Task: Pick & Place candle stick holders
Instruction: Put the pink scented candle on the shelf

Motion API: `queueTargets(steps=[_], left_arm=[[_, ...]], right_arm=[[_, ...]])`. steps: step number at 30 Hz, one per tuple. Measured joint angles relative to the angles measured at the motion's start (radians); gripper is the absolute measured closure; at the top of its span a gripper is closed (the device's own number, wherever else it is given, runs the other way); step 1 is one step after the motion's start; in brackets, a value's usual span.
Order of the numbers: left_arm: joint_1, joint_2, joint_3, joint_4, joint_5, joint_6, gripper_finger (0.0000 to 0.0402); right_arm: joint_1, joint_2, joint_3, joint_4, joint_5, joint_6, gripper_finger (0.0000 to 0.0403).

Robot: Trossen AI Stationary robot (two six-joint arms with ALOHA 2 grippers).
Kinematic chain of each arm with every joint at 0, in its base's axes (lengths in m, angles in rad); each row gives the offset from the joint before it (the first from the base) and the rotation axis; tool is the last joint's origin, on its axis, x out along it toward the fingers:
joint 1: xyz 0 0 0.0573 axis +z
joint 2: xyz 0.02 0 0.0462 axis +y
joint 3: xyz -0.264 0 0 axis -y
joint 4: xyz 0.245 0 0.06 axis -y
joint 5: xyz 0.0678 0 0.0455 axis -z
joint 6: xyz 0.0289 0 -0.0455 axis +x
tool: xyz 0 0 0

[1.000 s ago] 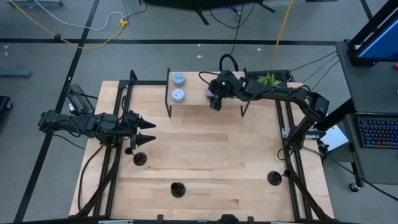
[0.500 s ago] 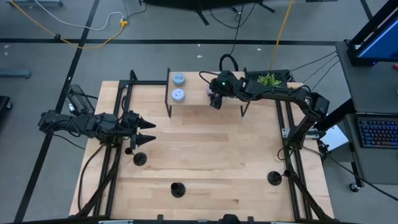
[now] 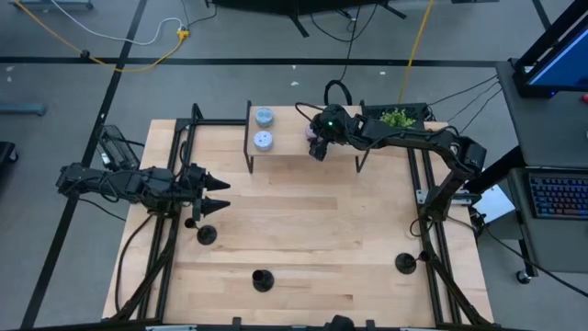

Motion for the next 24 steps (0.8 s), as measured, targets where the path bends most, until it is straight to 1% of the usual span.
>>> queueTargets(steps=[9,18,21,24], left_arm=[[0.000,0.000,0.000,0.000,0.000,0.000,0.0009],[0.000,0.000,0.000,0.000,0.000,-0.001,0.0009],[0.000,0.000,0.000,0.000,0.000,-0.003,0.0009],[0.000,0.000,0.000,0.000,0.000,-0.001,0.0009]], right_arm=[[0.000,0.000,0.000,0.005,-0.001,-0.068,0.0082],[0.000,-0.001,0.000,0.040,-0.004,-0.010,0.0081],[0.000,-0.001,0.000,0.041,-0.005,-0.014,0.0071],[0.000,-0.001,0.000,0.041,-0.005,-0.015,0.0050]])
